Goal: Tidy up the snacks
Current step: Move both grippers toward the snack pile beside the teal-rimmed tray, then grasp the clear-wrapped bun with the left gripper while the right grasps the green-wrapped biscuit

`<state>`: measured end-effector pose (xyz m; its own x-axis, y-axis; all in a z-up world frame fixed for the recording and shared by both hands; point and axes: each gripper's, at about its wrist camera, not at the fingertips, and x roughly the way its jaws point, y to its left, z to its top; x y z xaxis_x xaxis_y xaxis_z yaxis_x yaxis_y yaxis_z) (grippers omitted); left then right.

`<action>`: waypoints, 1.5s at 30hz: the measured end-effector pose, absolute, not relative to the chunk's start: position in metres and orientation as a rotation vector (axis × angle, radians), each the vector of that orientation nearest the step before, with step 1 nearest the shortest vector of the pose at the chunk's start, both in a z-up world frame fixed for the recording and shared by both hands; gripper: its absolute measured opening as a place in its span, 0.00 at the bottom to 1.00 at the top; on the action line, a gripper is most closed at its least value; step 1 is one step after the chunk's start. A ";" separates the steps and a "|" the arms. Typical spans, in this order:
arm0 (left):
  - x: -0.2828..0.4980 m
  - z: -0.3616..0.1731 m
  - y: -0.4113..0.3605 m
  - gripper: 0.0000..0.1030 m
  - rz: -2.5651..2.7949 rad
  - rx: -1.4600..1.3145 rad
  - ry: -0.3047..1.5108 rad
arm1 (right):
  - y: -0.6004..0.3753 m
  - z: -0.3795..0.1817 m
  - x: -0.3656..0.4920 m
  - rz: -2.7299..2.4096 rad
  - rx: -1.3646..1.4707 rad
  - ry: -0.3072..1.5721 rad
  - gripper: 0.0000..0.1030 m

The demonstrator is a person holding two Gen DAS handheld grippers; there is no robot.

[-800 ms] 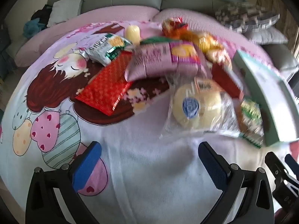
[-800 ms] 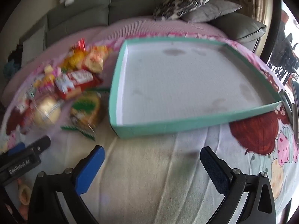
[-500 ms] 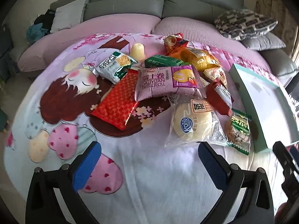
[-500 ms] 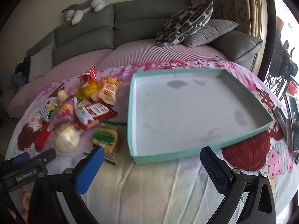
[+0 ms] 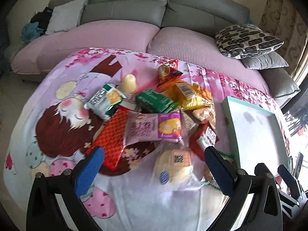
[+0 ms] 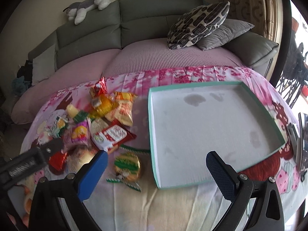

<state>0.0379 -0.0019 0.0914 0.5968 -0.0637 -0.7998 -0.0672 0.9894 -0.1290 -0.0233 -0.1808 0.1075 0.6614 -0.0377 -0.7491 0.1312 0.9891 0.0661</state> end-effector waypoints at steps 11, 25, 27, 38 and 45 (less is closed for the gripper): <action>0.056 0.061 -0.005 1.00 -0.033 -0.213 1.033 | -0.169 0.104 0.011 -0.085 0.090 0.868 0.90; 0.055 0.032 -0.012 0.69 -0.116 -0.248 1.124 | -0.174 0.076 -0.001 -0.087 0.115 0.912 0.82; 0.054 0.029 -0.014 0.58 -0.149 -0.271 1.129 | -0.174 0.070 -0.004 -0.084 0.117 0.928 0.78; 0.041 0.029 -0.002 0.55 -0.149 -0.293 1.133 | -0.156 0.059 -0.010 0.021 0.125 0.957 0.53; 0.032 0.031 0.024 0.55 -0.098 -0.322 1.136 | -0.137 0.047 -0.008 0.101 0.097 0.999 0.51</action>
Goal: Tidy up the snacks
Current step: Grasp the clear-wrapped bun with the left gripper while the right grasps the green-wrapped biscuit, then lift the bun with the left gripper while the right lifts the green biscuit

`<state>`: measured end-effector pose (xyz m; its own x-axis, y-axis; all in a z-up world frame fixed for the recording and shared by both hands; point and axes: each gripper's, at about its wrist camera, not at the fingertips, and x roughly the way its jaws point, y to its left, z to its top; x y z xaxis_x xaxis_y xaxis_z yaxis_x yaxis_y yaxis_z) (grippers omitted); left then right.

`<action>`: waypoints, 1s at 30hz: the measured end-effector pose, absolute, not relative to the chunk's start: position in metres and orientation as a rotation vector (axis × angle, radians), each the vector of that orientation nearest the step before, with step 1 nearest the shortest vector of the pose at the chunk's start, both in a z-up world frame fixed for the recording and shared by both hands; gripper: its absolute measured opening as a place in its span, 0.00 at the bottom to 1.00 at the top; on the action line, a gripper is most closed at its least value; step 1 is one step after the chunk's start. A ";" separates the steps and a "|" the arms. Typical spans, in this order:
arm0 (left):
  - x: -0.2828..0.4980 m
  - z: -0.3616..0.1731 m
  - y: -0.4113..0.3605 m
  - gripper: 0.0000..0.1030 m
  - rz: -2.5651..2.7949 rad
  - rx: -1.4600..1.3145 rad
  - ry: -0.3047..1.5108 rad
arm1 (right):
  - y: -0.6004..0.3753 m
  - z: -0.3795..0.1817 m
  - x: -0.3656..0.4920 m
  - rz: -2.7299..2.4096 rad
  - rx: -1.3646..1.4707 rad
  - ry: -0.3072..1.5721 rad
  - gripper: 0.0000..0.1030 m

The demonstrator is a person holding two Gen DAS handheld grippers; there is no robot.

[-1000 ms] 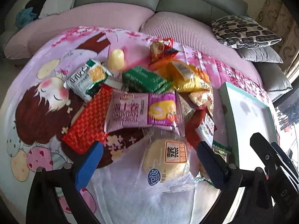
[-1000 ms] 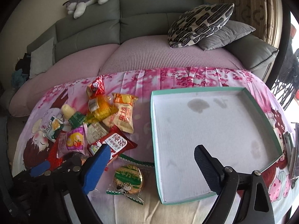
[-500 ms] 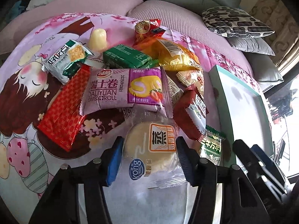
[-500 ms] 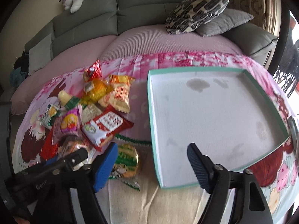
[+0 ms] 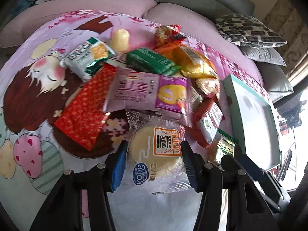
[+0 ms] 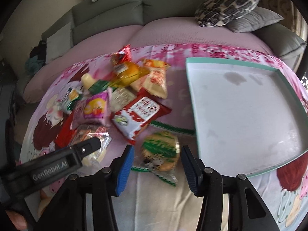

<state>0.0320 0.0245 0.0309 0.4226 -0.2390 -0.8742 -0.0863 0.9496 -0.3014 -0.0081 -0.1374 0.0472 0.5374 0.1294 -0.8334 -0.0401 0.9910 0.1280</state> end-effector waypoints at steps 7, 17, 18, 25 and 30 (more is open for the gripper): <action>0.024 0.031 0.049 0.55 -0.037 -0.350 1.123 | -0.142 0.036 -0.005 0.047 0.089 1.033 0.52; 0.018 0.031 0.056 0.55 -0.027 -0.342 1.127 | -0.135 0.028 -0.002 0.083 0.096 1.050 0.52; 0.017 0.032 0.053 0.55 -0.022 -0.337 1.131 | -0.136 0.027 -0.001 0.079 0.101 1.051 0.52; 0.026 0.032 0.047 0.55 -0.016 -0.330 1.134 | -0.139 0.026 0.004 0.068 0.175 1.025 0.62; 0.025 0.032 0.049 0.55 -0.020 -0.334 1.134 | -0.135 0.026 0.007 0.041 0.171 1.021 0.68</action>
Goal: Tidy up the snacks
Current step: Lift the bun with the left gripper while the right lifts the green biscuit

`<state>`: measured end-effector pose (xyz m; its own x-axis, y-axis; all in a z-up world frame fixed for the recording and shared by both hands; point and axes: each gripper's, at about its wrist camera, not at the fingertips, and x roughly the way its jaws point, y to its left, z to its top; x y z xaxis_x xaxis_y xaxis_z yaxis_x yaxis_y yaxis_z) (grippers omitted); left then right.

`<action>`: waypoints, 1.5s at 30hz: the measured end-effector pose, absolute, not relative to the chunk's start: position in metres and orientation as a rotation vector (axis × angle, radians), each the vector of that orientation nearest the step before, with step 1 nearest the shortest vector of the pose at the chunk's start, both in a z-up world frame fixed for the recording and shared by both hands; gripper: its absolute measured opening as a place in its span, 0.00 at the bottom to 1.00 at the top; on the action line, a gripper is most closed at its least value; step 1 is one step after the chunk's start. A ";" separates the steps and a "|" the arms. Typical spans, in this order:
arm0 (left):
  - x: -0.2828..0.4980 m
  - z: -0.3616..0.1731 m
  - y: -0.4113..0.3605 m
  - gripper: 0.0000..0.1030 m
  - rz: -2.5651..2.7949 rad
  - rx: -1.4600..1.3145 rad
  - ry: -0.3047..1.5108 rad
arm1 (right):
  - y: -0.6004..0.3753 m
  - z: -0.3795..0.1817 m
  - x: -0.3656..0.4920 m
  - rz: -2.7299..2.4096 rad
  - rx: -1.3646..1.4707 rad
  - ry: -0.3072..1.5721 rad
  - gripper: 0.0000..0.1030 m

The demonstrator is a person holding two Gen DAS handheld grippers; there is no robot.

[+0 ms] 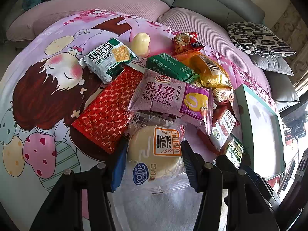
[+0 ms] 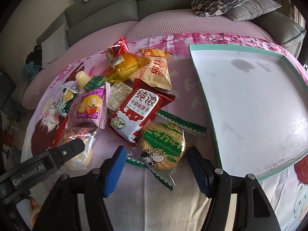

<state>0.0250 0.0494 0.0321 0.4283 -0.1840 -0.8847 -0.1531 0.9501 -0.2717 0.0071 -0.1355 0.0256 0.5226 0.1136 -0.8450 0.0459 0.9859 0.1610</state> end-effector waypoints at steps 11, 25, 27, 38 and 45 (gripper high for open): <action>0.024 0.028 0.051 0.56 -0.032 -0.333 1.138 | -0.129 0.022 0.014 -0.040 0.125 1.015 0.67; 0.028 0.018 0.044 0.56 -0.036 -0.329 1.151 | -0.132 0.024 0.010 -0.019 0.111 1.010 0.55; 0.028 0.019 0.044 0.55 -0.038 -0.336 1.149 | -0.133 0.025 0.009 -0.017 0.116 1.009 0.54; 0.021 0.034 0.053 0.54 -0.060 -0.332 1.137 | -0.137 0.039 0.002 0.009 0.157 0.984 0.53; 0.013 0.048 0.045 0.53 -0.137 -0.349 1.112 | -0.141 0.055 -0.005 0.020 0.171 0.941 0.53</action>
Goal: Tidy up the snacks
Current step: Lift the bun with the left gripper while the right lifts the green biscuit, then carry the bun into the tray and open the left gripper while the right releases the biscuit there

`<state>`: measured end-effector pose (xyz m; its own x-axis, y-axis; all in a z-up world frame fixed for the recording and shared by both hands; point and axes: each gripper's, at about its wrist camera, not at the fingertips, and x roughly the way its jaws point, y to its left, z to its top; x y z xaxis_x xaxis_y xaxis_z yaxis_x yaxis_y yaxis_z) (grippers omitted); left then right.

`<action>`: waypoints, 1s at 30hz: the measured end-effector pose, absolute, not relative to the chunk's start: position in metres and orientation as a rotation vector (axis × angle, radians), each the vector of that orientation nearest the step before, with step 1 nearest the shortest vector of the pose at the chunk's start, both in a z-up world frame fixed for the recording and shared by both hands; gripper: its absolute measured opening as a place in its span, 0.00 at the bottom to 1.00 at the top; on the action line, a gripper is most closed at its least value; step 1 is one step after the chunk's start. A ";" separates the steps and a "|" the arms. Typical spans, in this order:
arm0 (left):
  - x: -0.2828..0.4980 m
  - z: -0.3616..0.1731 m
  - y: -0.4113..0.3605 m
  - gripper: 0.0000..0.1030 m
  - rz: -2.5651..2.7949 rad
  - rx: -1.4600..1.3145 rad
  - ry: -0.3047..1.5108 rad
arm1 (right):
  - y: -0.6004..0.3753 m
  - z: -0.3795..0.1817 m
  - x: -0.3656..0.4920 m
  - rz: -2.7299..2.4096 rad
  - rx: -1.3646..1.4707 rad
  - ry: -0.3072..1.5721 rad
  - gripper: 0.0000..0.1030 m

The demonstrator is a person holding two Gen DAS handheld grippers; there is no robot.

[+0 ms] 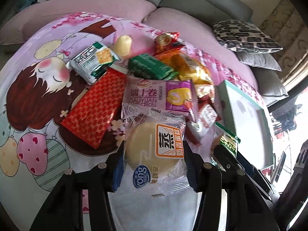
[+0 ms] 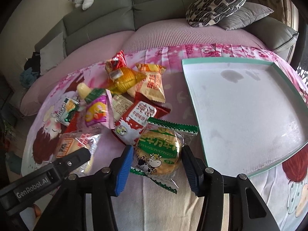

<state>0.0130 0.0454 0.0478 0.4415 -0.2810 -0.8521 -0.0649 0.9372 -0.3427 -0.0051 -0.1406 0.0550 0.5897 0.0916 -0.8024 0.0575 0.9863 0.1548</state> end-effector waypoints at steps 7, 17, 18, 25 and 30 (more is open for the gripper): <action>0.010 0.057 0.035 0.53 -0.192 -0.341 1.081 | -0.147 0.064 -0.009 0.004 0.179 0.913 0.53; 0.011 0.063 0.017 0.53 -0.220 -0.300 1.034 | -0.172 0.079 -0.014 -0.050 0.207 0.863 0.53; 0.010 0.064 0.013 0.53 -0.228 -0.294 1.027 | -0.177 0.080 -0.014 -0.060 0.213 0.856 0.53; 0.018 0.073 -0.019 0.53 -0.289 -0.234 0.996 | -0.208 0.085 -0.011 -0.109 0.245 0.796 0.53; 0.031 0.081 -0.045 0.53 -0.325 -0.202 0.973 | -0.231 0.082 0.003 -0.139 0.287 0.776 0.53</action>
<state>0.0314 -0.0446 0.0808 0.5198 -0.3587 -0.7753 0.1791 0.9332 -0.3116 0.0032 -0.2307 0.0823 0.7068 -0.0185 -0.7072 0.2284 0.9521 0.2034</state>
